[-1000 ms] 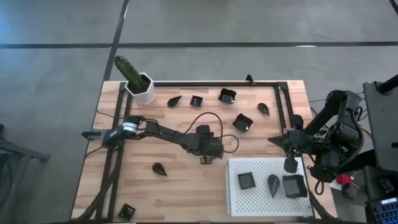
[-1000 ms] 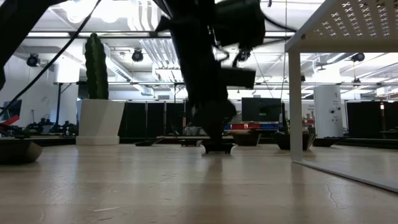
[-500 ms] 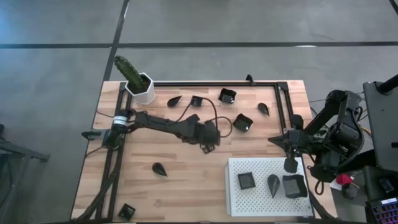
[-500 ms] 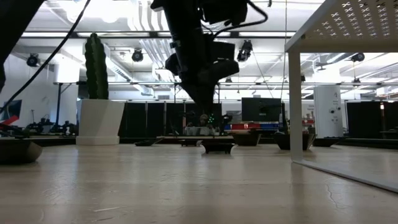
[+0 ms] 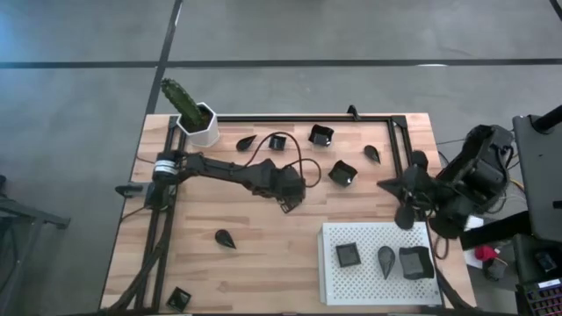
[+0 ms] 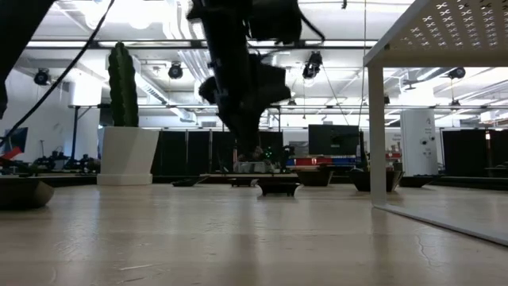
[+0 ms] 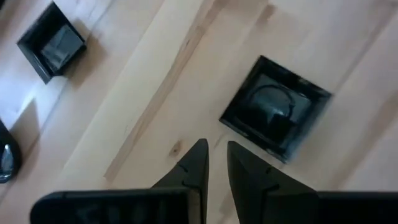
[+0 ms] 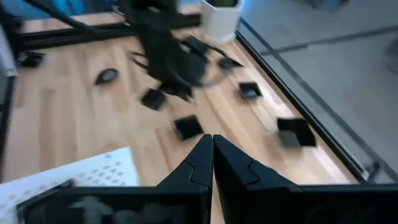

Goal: Pick & Place Mini shaped plates
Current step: Stack the square plate on top of the other square plate on the shelf

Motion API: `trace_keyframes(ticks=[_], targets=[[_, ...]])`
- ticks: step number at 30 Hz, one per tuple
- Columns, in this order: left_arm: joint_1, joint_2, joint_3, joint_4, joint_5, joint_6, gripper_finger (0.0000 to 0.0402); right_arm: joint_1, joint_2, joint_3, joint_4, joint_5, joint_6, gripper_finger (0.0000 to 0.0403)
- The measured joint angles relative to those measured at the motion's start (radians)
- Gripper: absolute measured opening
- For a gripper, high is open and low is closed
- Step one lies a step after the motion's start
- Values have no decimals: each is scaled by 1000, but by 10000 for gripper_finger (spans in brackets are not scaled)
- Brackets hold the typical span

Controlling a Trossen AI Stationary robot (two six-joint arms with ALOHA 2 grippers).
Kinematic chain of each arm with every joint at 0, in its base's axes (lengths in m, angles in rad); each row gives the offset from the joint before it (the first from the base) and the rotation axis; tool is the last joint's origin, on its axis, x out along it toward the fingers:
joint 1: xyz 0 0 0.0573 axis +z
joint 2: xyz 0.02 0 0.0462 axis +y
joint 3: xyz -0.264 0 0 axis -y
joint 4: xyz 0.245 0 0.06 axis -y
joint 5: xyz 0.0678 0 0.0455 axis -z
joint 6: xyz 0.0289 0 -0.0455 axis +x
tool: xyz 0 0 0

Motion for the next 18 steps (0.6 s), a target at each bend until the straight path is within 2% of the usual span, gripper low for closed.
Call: trace_keyframes(ticks=[6,12,15,18], targets=[[-70,-95,-3,-34,-80,-14,53,-272,-15,-1,52,-160,-167,8],[-153,-258,-80,-35,-200,-59,53,-570,-7,-58,349,-479,-504,8],[-189,-352,-149,-28,-259,-93,53,-681,13,-96,491,-642,-629,8],[-213,-445,-223,-13,-289,-121,53,-752,47,-124,548,-714,-678,8]])
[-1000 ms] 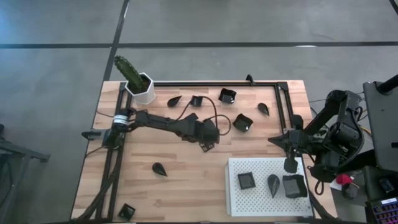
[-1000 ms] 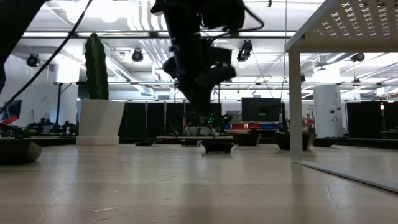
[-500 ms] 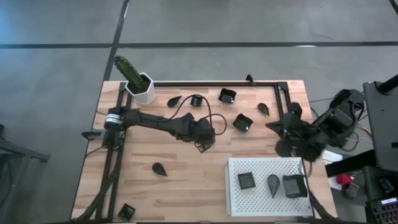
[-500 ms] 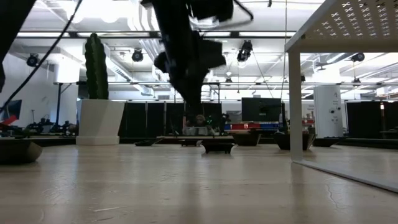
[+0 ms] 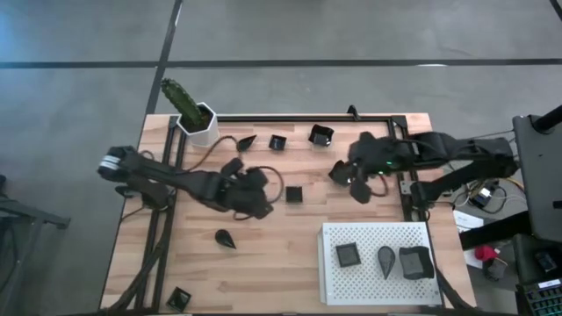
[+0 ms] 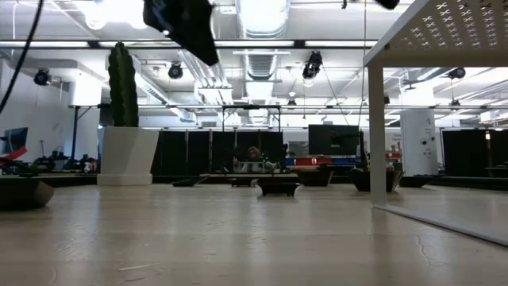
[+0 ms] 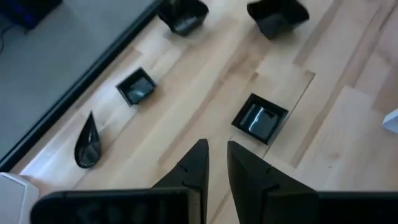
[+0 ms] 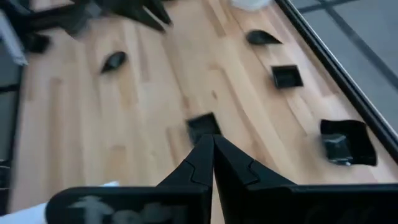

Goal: Pick & Place Mini shaped plates
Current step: Stack the square plate on top of the other square plate on the shelf

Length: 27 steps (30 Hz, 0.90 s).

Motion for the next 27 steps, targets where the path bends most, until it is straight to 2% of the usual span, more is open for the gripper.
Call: trace_keyframes(ticks=[9,13,20,27], targets=[[-17,-226,-212,125,-43,54,53,-56,148,-55,63,-23,-11,8],[-18,-296,-272,184,-43,99,53,-62,233,-55,101,-76,-51,8],[-20,-348,-299,196,-35,159,53,-90,377,-55,230,-195,-103,8],[-22,-356,-299,198,-31,216,53,-109,498,-55,262,-196,-115,10]])
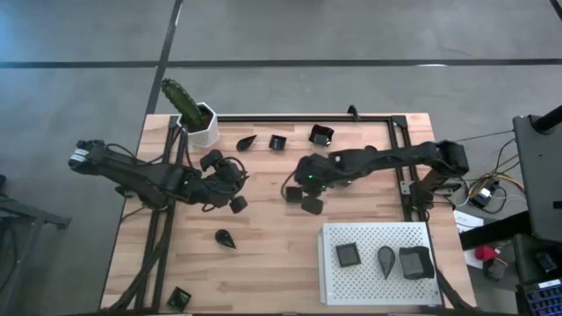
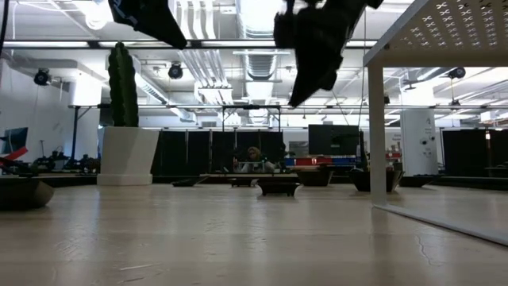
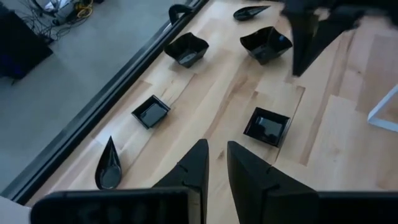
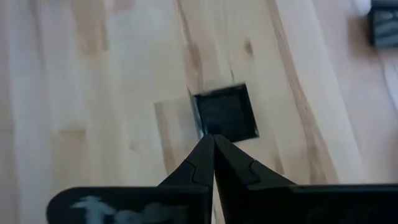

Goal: Pick & Place Mini shaped plates
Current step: Stack the square plate on top of the other square plate on the shelf

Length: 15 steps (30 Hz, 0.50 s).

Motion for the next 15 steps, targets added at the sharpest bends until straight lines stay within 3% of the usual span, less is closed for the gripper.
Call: trace_keyframes(ticks=[10,15], targets=[[0,0,0,0,0,17,53,-19,123,0,56,9,-123,79],[0,1,0,0,0,17,53,-36,180,0,83,73,-204,107]])
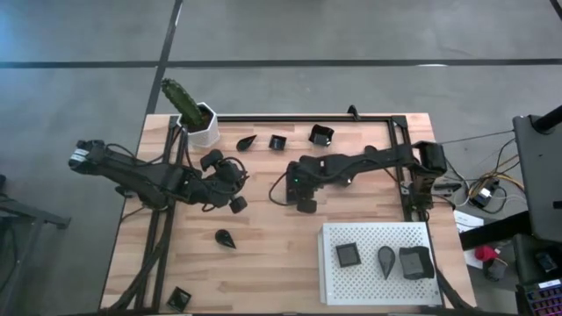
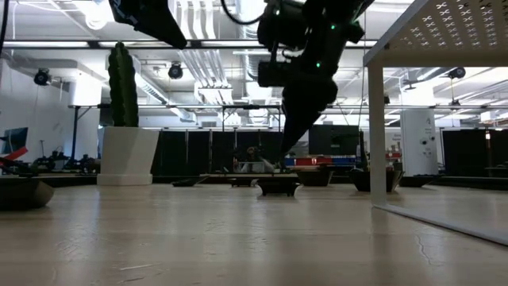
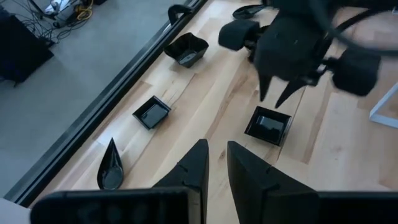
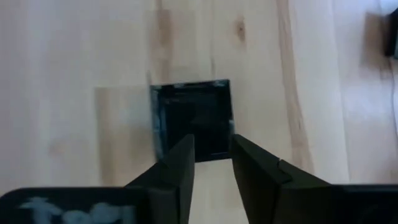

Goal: Pick & Place Mini shaped plates
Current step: Stack the square plate on top of the other square plate on the shelf

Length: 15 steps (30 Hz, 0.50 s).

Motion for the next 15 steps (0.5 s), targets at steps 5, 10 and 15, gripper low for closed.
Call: trace_keyframes(ticks=[5,10,15], targets=[[0,0,0,0,0,0,53,-45,34,0,23,9,-1,119],[0,0,0,-1,0,0,53,-79,46,0,28,-36,-1,119],[0,1,0,-1,0,0,53,-91,88,0,68,-85,-4,112]])
